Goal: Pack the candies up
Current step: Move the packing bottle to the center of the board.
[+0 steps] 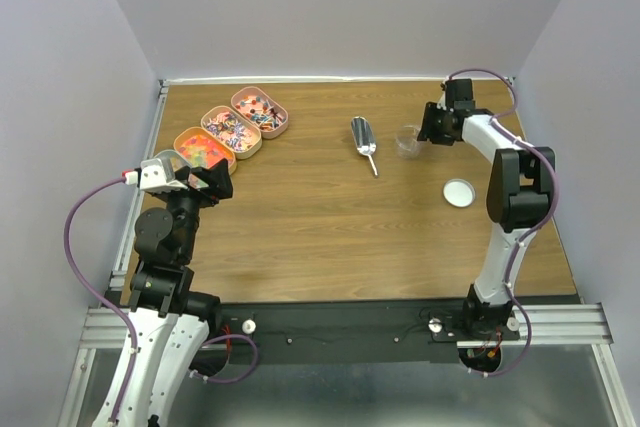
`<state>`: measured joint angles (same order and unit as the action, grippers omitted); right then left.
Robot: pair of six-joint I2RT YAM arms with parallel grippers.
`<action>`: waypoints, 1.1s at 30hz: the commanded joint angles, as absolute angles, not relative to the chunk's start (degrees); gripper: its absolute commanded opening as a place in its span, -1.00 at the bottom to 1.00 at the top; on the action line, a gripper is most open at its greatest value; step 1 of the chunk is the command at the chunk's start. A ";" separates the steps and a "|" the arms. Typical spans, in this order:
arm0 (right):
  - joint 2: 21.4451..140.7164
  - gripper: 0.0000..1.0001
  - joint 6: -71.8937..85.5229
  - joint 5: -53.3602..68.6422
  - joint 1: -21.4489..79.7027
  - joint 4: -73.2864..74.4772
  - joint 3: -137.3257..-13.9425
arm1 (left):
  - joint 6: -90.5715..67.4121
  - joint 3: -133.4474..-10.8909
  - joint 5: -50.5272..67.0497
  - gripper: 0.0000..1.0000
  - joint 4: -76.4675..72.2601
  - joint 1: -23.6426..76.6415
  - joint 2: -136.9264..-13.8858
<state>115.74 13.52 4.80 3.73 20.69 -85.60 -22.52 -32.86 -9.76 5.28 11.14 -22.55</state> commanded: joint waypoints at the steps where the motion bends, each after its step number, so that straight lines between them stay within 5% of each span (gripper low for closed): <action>1: 117.33 -0.01 12.31 4.49 4.66 21.88 -87.63 | -22.15 -32.34 -9.23 0.98 4.66 11.43 -22.06; 8: 117.68 -0.34 11.43 4.13 4.92 22.50 -87.36 | -22.06 -32.43 -9.67 0.98 4.92 11.43 -22.06; 15: 114.27 -0.99 10.11 3.08 6.85 24.34 -84.56 | -22.15 -32.52 -10.20 0.98 5.19 11.43 -21.71; 33: 92.56 -0.99 12.83 -16.87 24.16 36.65 -64.26 | -22.15 -32.43 -9.93 0.97 4.83 11.43 -21.80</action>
